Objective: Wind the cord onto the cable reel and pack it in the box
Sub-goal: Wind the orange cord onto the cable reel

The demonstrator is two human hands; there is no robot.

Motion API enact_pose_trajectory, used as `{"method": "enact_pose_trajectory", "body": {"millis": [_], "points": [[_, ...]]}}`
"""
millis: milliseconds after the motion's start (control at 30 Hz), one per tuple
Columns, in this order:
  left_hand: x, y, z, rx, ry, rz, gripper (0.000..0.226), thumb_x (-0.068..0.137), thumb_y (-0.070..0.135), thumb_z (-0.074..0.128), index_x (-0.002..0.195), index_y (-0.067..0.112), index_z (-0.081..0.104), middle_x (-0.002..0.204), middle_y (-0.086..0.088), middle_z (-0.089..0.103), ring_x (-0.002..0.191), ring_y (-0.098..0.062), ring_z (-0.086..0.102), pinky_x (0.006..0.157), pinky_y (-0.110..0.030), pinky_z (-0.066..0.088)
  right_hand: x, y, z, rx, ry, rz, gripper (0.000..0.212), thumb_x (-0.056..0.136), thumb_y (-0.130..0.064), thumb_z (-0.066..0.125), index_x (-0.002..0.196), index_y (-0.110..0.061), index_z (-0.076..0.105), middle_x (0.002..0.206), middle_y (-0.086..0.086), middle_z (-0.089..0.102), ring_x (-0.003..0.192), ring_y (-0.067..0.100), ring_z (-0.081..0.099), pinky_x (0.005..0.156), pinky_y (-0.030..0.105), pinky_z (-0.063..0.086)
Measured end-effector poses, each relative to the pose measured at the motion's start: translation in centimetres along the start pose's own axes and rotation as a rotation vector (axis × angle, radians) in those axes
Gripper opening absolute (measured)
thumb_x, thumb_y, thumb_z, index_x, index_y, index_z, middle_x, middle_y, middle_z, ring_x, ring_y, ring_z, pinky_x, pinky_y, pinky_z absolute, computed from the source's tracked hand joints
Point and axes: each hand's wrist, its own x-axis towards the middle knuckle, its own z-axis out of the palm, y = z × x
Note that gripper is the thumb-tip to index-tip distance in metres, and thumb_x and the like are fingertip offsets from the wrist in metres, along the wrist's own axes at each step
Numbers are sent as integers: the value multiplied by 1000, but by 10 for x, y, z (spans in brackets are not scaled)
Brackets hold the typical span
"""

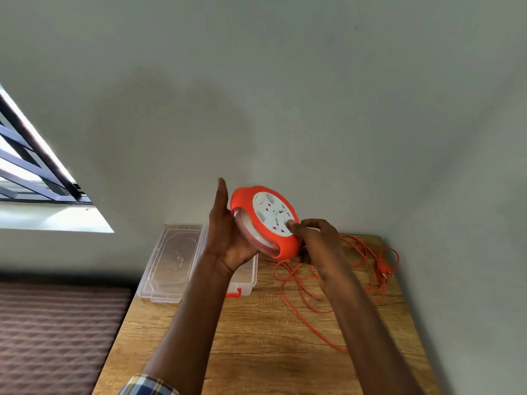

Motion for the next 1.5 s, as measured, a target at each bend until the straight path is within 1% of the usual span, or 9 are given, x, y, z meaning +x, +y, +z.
{"method": "enact_pose_trajectory", "body": {"millis": [100,267,400,567,1000,1167,1267,1400,1500], "points": [[-4,-3,-5,-17,-62,11,109,88,69,66,168,12,18,174,-21,15,159,-44,16,129,-63,9,-3,2,-1,34,-16,20,42,87,-30,80,117,-10,60,89,14,71,54,21,71,49,30,53],[-7,-14,7,61,-97,92,120,75,61,86,166,11,27,172,-23,22,158,-45,20,128,-64,11,-12,2,-8,-235,-33,-130,35,91,-46,73,112,-22,59,69,4,75,55,20,71,51,35,57],[-6,-18,11,113,-113,110,101,82,63,78,160,12,41,163,-24,38,149,-46,34,124,-64,23,-20,1,-11,-685,123,-487,43,92,-52,69,128,-32,57,108,-8,72,90,6,70,72,29,56],[-7,-12,10,145,-92,101,77,94,67,60,147,11,60,143,-20,65,129,-40,62,107,-55,51,-29,-9,-11,-857,-16,-989,62,85,-10,77,136,-42,60,134,-8,51,121,16,48,89,35,54],[-5,-9,-2,253,82,66,76,87,73,66,139,17,69,137,-17,69,121,-37,69,100,-53,56,-32,-3,-8,-1010,21,-891,62,90,-20,74,138,-55,56,144,-8,58,124,22,50,97,45,49],[-5,-13,3,289,134,98,64,97,64,55,130,13,74,127,-19,74,117,-36,71,98,-50,58,-36,-3,3,-812,177,-702,66,77,-77,63,137,-52,54,98,-18,74,87,4,67,65,22,51],[-8,-16,7,296,139,79,62,99,66,48,121,18,81,123,-16,77,110,-33,75,90,-47,62,-36,-2,6,-779,238,-638,73,78,-87,52,135,-42,58,91,-12,79,81,7,75,65,23,57],[-8,-13,7,288,136,90,64,93,67,59,128,17,76,128,-16,74,113,-34,72,96,-49,59,-31,-3,-12,-822,170,-858,40,95,-46,69,134,-43,62,106,-13,68,97,13,63,69,29,54],[-7,-10,5,287,108,61,73,87,70,64,135,15,71,131,-17,72,115,-36,71,96,-50,59,-24,5,-24,-866,-83,-986,58,92,-8,72,132,-49,64,139,-10,51,118,14,49,77,26,52]]}}
